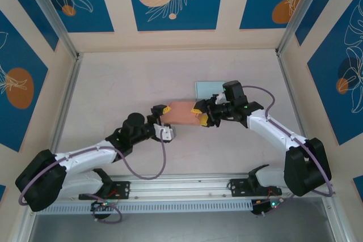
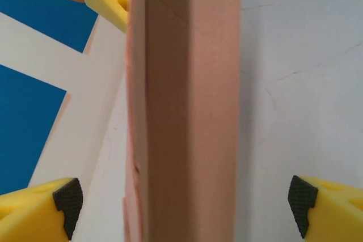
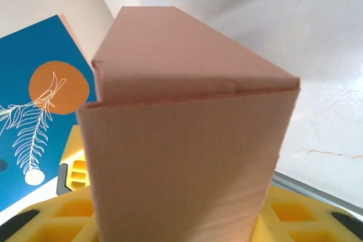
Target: Fold the paper box
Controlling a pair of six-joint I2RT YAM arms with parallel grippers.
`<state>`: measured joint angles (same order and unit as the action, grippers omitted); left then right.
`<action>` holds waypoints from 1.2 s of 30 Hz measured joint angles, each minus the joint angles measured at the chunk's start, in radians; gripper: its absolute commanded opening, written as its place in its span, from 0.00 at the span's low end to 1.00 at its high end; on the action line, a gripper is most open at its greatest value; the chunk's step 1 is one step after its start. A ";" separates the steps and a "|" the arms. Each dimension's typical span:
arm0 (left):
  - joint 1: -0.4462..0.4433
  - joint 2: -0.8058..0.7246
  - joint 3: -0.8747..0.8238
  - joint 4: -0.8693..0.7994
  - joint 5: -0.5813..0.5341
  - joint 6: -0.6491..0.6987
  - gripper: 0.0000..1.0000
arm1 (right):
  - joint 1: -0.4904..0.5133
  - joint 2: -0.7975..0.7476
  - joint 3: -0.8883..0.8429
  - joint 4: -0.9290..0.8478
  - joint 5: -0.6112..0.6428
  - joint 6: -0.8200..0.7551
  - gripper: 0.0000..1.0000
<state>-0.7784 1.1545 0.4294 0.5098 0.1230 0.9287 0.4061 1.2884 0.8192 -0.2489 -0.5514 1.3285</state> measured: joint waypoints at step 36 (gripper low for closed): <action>0.189 0.236 0.746 -1.203 0.317 -0.055 0.33 | -0.156 -0.109 0.147 -0.306 0.154 -0.455 0.84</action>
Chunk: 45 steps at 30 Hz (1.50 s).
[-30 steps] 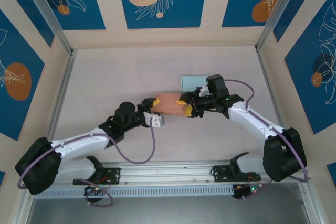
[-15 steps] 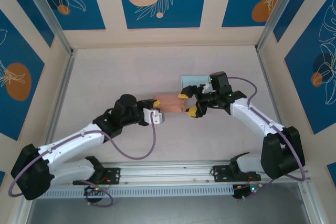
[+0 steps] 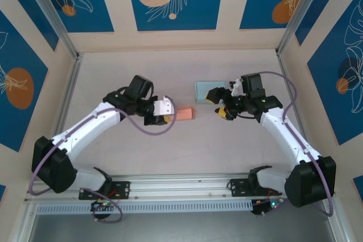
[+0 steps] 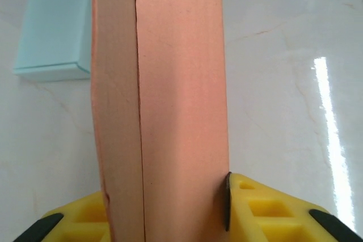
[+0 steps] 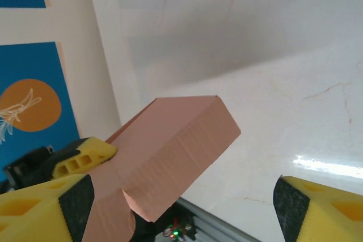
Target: Fold the paper box
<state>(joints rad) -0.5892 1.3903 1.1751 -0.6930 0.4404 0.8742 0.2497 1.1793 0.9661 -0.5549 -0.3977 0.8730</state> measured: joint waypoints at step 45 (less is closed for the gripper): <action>0.054 0.346 0.120 -0.109 0.032 0.035 0.61 | 0.452 0.230 0.099 0.009 0.577 -0.384 0.44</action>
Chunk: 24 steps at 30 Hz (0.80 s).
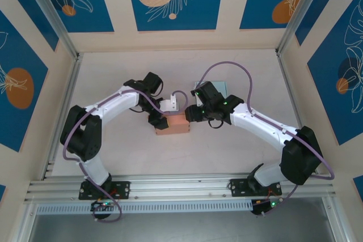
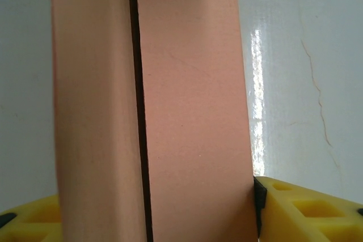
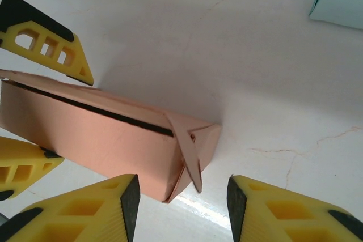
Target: Fold the paper box
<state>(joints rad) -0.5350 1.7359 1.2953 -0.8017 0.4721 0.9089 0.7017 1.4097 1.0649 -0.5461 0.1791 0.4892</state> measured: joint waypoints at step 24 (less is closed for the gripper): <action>-0.013 -0.040 -0.053 0.083 -0.033 0.011 0.61 | -0.057 0.032 0.105 0.008 -0.011 -0.136 0.46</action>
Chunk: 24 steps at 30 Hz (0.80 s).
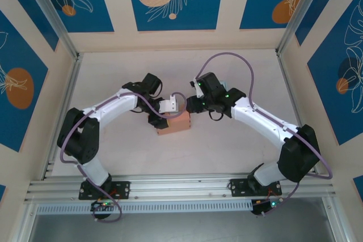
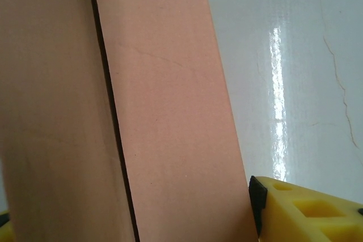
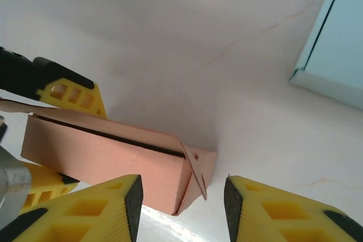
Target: Fold the paper box
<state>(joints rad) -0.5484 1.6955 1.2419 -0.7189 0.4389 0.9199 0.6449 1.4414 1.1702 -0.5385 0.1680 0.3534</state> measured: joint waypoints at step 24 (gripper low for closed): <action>-0.020 -0.006 -0.005 0.002 -0.034 0.025 0.62 | -0.035 0.132 0.067 -0.010 -0.119 -0.099 0.33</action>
<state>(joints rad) -0.5682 1.6897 1.2373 -0.7170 0.4049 0.9451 0.6098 1.5734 1.2373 -0.5484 0.0490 0.2546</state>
